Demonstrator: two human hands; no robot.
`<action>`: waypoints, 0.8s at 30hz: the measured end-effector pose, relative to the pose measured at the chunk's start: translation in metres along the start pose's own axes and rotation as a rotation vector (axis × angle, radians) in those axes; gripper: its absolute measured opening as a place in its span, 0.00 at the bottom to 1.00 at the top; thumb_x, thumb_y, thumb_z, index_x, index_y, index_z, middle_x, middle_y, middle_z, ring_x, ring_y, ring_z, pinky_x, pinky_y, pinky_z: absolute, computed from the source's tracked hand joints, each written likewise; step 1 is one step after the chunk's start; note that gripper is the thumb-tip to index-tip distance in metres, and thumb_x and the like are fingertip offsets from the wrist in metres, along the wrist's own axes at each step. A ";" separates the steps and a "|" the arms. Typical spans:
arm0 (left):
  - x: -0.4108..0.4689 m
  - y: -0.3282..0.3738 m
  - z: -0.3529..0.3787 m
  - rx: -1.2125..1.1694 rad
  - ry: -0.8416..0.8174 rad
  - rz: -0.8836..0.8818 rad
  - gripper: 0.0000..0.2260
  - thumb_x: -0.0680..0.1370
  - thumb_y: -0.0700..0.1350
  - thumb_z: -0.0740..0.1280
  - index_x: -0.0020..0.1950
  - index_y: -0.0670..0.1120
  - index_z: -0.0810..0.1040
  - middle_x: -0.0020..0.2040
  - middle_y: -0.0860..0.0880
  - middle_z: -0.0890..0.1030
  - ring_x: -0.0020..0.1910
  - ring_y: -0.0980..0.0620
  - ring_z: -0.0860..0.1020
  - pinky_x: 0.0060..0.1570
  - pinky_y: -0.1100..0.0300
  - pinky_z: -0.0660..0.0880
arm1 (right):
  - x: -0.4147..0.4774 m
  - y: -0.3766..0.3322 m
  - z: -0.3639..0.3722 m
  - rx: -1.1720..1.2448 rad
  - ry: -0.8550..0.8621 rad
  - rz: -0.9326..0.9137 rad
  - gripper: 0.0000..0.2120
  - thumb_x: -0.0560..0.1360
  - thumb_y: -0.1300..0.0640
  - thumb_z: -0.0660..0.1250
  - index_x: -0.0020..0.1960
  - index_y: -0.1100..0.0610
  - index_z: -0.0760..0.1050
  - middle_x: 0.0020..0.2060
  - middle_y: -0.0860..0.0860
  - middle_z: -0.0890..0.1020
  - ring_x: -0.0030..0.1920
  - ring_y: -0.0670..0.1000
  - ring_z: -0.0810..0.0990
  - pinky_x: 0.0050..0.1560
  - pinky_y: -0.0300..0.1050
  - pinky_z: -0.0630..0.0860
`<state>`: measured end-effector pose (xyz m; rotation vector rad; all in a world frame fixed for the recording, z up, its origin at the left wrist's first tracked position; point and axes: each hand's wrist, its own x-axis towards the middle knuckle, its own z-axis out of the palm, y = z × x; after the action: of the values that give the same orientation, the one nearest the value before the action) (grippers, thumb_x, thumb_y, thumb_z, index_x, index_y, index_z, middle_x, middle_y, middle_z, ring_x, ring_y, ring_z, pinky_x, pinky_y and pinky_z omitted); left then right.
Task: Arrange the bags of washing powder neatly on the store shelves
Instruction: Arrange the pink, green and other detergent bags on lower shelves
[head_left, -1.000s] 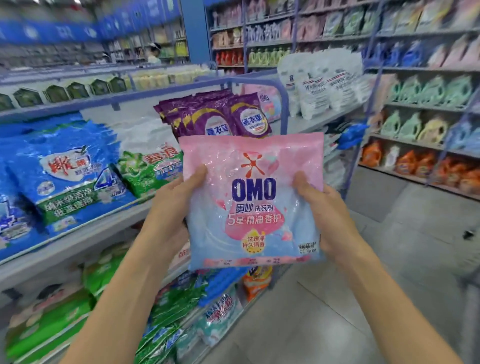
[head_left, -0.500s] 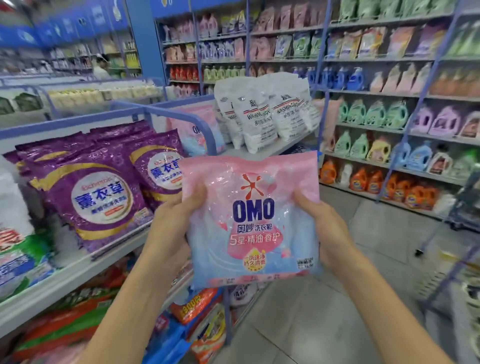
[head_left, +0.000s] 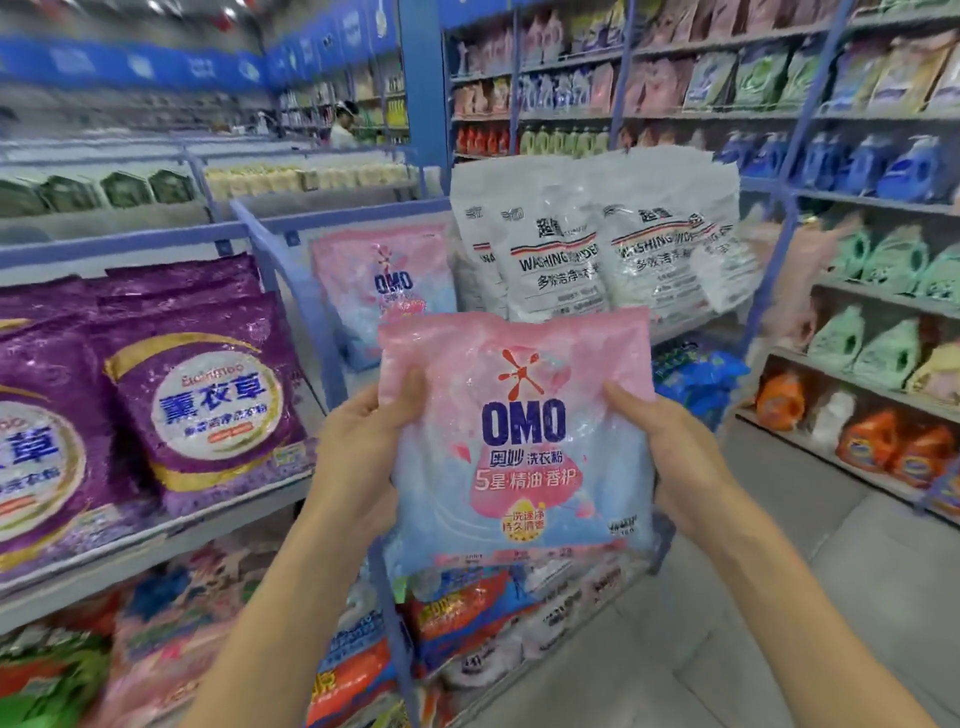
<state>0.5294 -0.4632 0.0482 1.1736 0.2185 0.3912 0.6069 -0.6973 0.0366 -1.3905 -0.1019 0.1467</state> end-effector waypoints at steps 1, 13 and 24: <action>0.007 -0.004 0.008 0.001 0.042 0.025 0.09 0.80 0.45 0.69 0.47 0.40 0.84 0.45 0.42 0.87 0.40 0.47 0.86 0.44 0.52 0.85 | 0.017 -0.003 -0.003 -0.014 -0.018 0.000 0.11 0.78 0.51 0.71 0.52 0.57 0.84 0.48 0.53 0.89 0.50 0.53 0.88 0.60 0.53 0.79; 0.137 -0.011 0.036 0.194 0.439 0.326 0.11 0.80 0.50 0.70 0.47 0.44 0.86 0.45 0.49 0.87 0.44 0.49 0.84 0.52 0.52 0.80 | 0.198 -0.012 0.038 -0.053 -0.246 -0.099 0.08 0.79 0.52 0.71 0.43 0.53 0.84 0.39 0.46 0.88 0.43 0.47 0.87 0.50 0.43 0.81; 0.256 -0.003 0.011 0.264 0.639 0.421 0.21 0.80 0.53 0.69 0.35 0.42 0.69 0.33 0.47 0.67 0.34 0.50 0.64 0.38 0.54 0.61 | 0.327 -0.002 0.115 0.027 -0.322 -0.032 0.07 0.81 0.60 0.67 0.47 0.56 0.83 0.46 0.52 0.89 0.50 0.53 0.85 0.57 0.51 0.79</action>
<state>0.7677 -0.3694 0.0588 1.3248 0.5944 1.1374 0.9114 -0.5322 0.0547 -1.3283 -0.3882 0.3441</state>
